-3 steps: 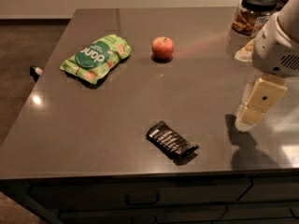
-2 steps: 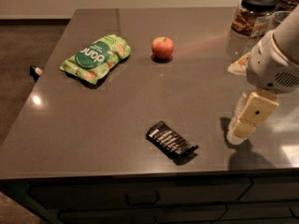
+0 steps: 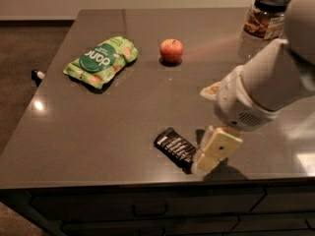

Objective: Move rxbar chocolate near green rice chip bag

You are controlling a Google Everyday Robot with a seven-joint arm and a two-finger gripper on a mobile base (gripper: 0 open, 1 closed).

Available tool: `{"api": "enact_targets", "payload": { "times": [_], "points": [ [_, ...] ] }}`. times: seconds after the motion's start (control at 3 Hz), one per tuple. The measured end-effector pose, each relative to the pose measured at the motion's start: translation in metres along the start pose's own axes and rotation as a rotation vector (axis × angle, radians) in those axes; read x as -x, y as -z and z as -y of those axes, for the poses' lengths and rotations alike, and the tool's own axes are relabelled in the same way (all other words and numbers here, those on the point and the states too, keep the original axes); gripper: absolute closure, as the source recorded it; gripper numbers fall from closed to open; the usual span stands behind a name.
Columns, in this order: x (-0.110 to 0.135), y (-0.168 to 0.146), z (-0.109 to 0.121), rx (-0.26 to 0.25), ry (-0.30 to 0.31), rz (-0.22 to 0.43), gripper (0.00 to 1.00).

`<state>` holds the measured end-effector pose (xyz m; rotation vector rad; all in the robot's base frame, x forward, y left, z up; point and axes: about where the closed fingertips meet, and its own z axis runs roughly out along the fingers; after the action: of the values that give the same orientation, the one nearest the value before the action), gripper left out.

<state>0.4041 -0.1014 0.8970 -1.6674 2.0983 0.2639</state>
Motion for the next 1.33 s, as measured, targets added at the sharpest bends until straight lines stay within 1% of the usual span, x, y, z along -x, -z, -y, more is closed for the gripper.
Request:
{"api": "enact_targets", "payload": {
  "times": [0.33,0.67,1.0,1.33],
  "points": [
    [0.020,-0.017,-0.008,0.001,0.005,0.022,0.00],
    [0.027,-0.046,-0.003,-0.007,0.003,-0.008,0.00],
    [0.022,-0.059,0.004,-0.015,-0.010,-0.031,0.00],
    [0.015,-0.068,0.011,-0.012,-0.024,-0.059,0.00]
  ]
}}
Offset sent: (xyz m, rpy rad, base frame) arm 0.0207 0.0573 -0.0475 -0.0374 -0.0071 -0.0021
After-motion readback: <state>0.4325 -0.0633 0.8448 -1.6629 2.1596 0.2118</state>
